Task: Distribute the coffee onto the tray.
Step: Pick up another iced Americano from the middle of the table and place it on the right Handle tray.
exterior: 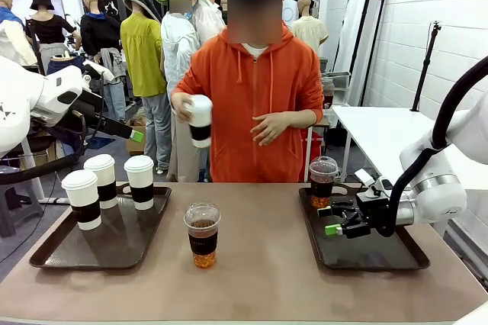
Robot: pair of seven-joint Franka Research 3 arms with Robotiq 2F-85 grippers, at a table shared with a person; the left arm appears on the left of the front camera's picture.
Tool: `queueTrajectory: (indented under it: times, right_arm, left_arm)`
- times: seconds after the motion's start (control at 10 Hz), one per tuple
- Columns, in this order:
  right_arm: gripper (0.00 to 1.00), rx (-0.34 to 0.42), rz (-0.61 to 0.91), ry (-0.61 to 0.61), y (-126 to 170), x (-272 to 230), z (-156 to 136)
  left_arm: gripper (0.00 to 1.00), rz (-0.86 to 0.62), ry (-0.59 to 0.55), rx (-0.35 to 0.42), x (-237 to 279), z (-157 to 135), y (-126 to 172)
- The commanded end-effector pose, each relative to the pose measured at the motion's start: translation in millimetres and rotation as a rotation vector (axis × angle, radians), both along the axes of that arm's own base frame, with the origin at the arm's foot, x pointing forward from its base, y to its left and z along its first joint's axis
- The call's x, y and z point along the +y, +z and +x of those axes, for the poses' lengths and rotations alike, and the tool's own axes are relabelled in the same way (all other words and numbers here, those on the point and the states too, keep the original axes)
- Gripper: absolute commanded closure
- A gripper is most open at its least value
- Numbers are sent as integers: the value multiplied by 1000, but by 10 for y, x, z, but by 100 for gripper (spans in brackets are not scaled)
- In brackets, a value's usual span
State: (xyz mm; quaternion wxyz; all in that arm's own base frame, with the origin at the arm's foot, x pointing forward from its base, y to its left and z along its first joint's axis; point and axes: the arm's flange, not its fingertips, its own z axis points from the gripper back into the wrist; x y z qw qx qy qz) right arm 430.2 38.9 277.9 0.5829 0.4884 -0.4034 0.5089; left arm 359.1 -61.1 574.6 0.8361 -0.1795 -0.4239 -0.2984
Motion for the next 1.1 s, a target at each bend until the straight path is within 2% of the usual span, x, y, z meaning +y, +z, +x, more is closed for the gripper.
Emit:
queueTrajectory:
  times: [0.0, 0.3, 0.6, 1.0]
  right_arm:
    - [0, 7, 18, -17, 27, 186, -65]
    - [0, 24, 27, -47, 22, 418, -180]
    - [0, -28, 37, -76, 35, 717, -368]
    - [0, -41, -5, -101, 2, 1178, -391]
  left_arm:
    - [0, -4, -1, 5, 13, 3, -6]
    - [0, -4, -1, 5, 13, 3, -6]
    - [0, -4, -1, 5, 13, 3, -6]
    - [0, -4, -1, 5, 13, 3, -6]
